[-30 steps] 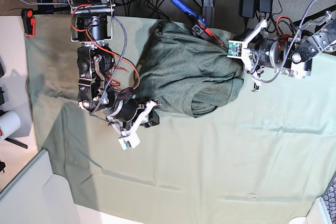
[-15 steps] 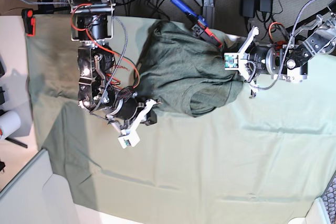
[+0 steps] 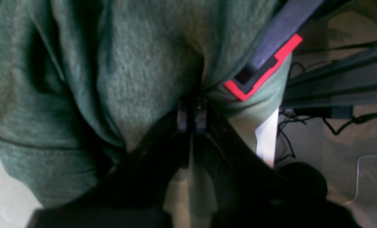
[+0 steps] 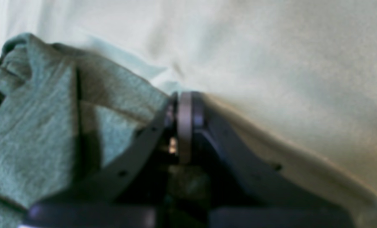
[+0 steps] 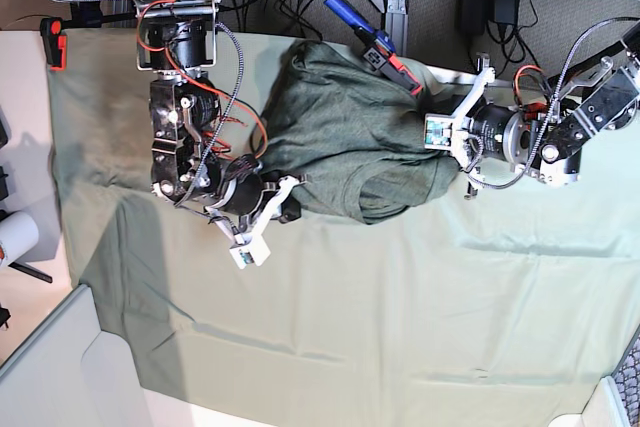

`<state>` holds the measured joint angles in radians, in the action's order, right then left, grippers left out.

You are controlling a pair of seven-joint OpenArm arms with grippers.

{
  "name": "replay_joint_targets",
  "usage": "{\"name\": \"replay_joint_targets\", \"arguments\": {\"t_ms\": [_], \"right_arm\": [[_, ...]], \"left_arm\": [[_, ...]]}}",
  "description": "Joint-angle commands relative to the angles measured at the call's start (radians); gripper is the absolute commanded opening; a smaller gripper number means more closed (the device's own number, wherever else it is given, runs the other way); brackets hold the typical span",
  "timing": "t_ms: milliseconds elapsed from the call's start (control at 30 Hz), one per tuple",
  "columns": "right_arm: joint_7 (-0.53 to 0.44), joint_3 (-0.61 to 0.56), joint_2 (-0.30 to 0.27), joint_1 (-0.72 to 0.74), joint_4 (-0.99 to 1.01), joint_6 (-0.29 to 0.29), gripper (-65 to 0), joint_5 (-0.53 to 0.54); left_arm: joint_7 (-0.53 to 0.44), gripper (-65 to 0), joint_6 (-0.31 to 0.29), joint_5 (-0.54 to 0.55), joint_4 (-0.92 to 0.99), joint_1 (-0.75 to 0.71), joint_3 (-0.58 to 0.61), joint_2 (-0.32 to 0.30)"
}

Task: Fold the T-shirt properly
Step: 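Grip the shirt edge with the left gripper and drag it along the table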

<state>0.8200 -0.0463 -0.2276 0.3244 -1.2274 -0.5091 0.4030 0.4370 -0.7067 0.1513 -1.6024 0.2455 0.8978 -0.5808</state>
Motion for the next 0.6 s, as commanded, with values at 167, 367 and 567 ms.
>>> {"name": "replay_joint_targets", "arguments": {"t_ms": [167, 367, 567], "right_arm": [[0.0, 0.005, -0.022, 0.021, -0.014, -0.013, -65.0, 0.02], [0.0, 0.005, -0.025, 0.021, -0.014, -0.013, -65.0, 0.023], [0.0, 0.005, -0.025, 0.021, -0.014, -0.013, -65.0, 0.023]], "left_arm": [[0.088, -65.0, 0.246, -0.123, 0.015, 0.085, -0.019, 0.011], [0.128, -65.0, 0.208, -0.111, 0.008, 0.087, -0.019, 0.019], [0.211, -65.0, 0.151, -0.035, -0.056, 0.087, -0.019, 0.015]]}}
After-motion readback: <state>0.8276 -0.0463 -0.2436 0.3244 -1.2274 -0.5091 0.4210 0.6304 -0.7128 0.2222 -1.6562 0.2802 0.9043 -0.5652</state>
